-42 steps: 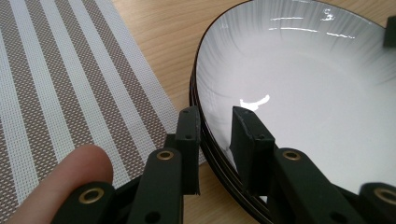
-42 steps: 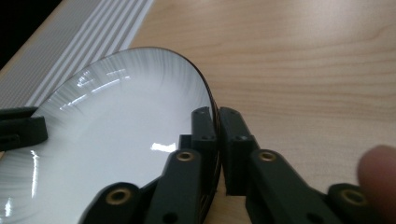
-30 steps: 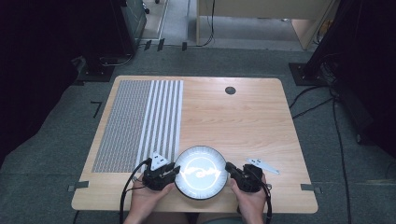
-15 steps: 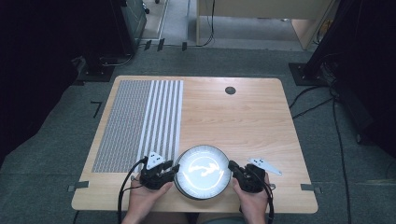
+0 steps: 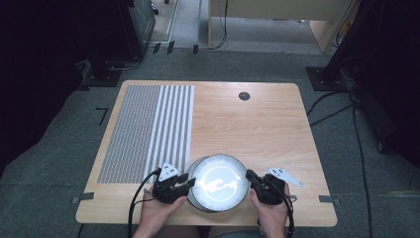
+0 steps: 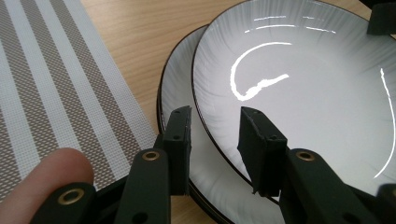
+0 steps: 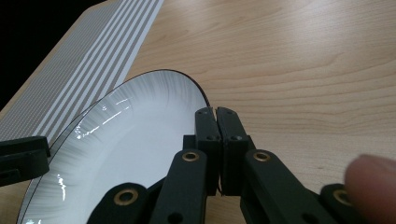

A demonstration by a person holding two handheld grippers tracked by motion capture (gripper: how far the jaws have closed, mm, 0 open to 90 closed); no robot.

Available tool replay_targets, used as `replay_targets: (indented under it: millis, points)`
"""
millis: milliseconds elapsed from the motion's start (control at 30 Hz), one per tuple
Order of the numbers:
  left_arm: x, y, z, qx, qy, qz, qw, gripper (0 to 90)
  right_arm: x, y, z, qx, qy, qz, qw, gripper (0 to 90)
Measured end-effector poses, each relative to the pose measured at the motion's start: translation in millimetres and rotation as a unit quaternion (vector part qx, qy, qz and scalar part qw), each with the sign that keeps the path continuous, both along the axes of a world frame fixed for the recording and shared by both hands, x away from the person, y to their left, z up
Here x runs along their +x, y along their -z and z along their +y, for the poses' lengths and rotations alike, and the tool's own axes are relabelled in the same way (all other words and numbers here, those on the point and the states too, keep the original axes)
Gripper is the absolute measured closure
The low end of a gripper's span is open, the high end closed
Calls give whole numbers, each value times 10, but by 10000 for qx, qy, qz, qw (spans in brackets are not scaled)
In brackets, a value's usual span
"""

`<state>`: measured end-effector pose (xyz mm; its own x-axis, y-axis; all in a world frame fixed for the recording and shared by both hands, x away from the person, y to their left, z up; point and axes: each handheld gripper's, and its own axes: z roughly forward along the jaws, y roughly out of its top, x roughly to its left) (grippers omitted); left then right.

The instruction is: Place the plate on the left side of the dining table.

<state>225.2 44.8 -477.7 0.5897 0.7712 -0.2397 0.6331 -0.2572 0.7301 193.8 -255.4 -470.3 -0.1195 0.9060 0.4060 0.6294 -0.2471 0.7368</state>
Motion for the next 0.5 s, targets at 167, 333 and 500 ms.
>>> replay_targets:
  millis: [167,333,500]
  points:
    - [4,66,-40,-30,89,137,9999,635,1,3,-1,-4,-12,-20,10000,891]
    - [7,78,-48,-54,36,126,9999,634,7,-1,-5,-21,-58,-4,10000,885]
    - [6,80,-47,-65,39,121,9999,631,12,-5,-18,16,-127,66,9999,746]
